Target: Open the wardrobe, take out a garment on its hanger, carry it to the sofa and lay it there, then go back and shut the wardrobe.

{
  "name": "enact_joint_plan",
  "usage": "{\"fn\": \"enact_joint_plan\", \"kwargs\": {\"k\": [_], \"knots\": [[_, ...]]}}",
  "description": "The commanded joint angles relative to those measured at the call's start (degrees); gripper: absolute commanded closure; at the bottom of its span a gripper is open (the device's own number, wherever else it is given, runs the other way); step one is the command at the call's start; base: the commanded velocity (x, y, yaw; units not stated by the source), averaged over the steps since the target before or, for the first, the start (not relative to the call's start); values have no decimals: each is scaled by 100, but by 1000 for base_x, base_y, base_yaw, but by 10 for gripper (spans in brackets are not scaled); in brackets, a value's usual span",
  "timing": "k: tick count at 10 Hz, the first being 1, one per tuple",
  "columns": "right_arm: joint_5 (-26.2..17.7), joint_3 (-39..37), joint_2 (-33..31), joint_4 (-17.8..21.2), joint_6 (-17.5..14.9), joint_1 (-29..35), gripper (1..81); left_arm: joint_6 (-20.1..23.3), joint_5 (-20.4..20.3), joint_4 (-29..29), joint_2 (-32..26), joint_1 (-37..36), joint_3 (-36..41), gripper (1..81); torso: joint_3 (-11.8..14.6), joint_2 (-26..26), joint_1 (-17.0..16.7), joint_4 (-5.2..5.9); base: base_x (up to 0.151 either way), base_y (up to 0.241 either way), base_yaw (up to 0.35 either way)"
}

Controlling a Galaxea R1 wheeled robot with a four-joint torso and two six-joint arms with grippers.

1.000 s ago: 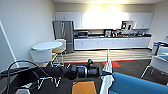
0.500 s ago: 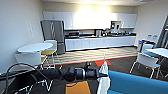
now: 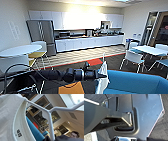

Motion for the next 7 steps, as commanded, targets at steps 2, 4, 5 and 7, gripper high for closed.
{"fn": "enact_joint_plan", "kwargs": {"k": [2,4,5,7], "knots": [[-227,51,60,-4,-6,167,10,100,-240,259,-363,-948,418,811,0,0,0,0,0,0,-261],[-236,43,51,-22,-24,131,10,100,-240,277,-557,-948,620,811,0,0,0,0,0,0,-261],[-227,34,42,-39,-24,114,10,100,-240,277,-601,-948,673,811,0,0,0,0,0,0,-261],[-218,25,25,-22,-24,149,10,100,-240,286,-627,-948,743,811,0,0,0,0,0,0,-261]]}}
